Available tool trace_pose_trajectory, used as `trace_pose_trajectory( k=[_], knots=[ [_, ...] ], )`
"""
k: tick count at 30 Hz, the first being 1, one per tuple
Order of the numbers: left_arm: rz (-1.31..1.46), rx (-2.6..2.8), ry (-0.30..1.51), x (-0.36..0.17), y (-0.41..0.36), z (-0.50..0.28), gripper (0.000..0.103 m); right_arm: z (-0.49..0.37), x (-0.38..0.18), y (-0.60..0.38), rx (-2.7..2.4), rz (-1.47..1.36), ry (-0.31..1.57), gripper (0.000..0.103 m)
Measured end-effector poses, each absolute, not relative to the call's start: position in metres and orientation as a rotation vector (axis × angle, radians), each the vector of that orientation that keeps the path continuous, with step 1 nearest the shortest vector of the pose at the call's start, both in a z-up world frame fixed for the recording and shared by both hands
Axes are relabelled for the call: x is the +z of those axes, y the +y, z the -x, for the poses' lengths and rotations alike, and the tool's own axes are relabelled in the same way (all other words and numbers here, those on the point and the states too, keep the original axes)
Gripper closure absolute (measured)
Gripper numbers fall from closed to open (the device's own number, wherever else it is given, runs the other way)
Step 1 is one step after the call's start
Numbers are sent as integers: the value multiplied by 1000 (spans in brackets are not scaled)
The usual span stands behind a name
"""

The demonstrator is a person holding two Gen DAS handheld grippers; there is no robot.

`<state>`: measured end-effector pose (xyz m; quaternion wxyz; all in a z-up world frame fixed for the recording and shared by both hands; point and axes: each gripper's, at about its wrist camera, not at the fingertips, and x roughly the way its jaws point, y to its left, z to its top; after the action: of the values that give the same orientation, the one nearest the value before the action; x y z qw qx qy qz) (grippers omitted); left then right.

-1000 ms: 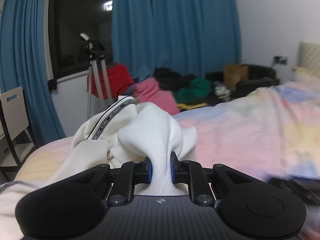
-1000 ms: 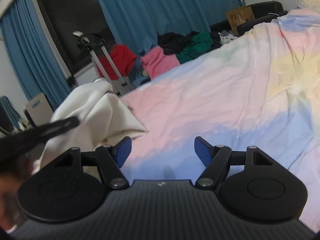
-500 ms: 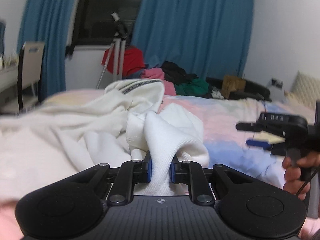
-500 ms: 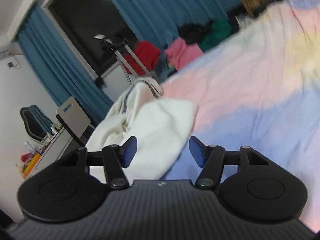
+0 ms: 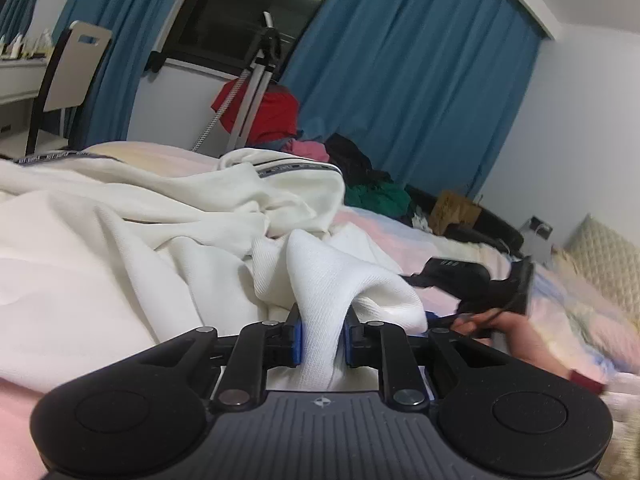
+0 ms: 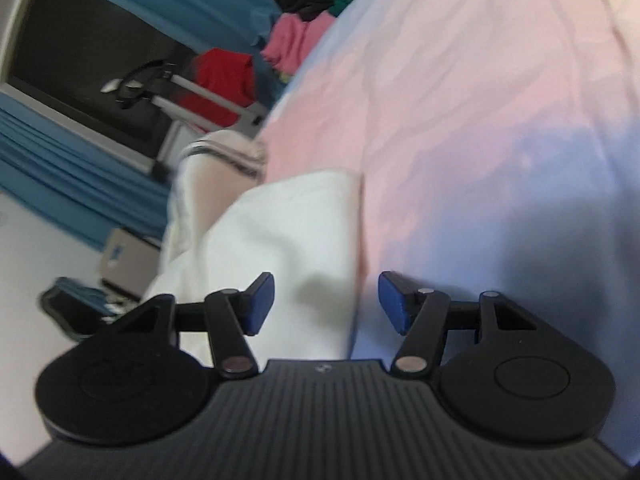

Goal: Fold clothes

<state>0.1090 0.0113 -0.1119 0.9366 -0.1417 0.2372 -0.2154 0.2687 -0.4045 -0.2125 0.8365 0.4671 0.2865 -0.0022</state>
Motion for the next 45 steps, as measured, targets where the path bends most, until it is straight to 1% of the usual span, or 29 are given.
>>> trace_pose_trajectory(
  k=[1,3,4,5,6,7,9,11,17,19,22,23,24,26,29,32,35,38,40,42,45],
  knots=[
    [287,-432,487,-115,13,-112,82,-279,-216,-403,-14,-978,605,57],
    [306,-421,501,-122,18,-119,82,-294,-217,-398,-7,-976,580,60],
    [324,-417,512,-125,21,-123,82,-301,-216,-395,2,-973,568,69],
    [323,-417,516,-127,20,-124,82,-306,-214,-392,3,-960,558,75],
    [321,-416,520,-129,19,-126,82,-310,-211,-389,-4,-938,550,85],
    [319,-416,524,-130,18,-128,82,-314,-208,-387,-13,-911,543,92],
    [316,-415,532,-133,16,-131,82,-314,-201,-384,-38,-859,525,95],
    [313,-414,540,-137,14,-134,81,-307,-194,-388,-62,-834,496,96],
    [250,-453,562,-135,-5,-122,73,-275,-177,-431,-181,-877,433,97],
    [239,-480,576,-133,-11,-117,66,-261,-173,-444,-222,-894,452,97],
    [222,-519,596,-129,-19,-108,43,-243,-161,-465,-274,-857,441,97],
    [216,-532,603,-128,-22,-105,40,-238,-155,-474,-290,-842,434,97],
    [211,-546,610,-127,-25,-102,34,-235,-148,-484,-306,-827,429,97],
    [199,-572,624,-125,-30,-96,29,-230,-134,-505,-340,-793,421,97],
    [161,-609,681,-125,-39,-88,28,-223,-110,-535,-370,-760,412,97],
    [181,-610,769,-133,-38,-85,28,-215,-85,-551,-355,-718,408,97],
    [234,-554,850,-143,-26,-92,28,-192,-73,-563,-379,-710,296,97],
    [362,-436,911,-153,3,-106,28,-159,-89,-581,-510,-799,173,97],
    [512,-335,941,-160,31,-114,27,-130,-115,-589,-643,-867,121,97],
    [715,-238,944,-169,65,-117,25,-107,-151,-593,-769,-977,135,97],
    [1056,-131,890,-184,117,-113,27,-82,-206,-589,-881,-1138,188,97]
  ],
)
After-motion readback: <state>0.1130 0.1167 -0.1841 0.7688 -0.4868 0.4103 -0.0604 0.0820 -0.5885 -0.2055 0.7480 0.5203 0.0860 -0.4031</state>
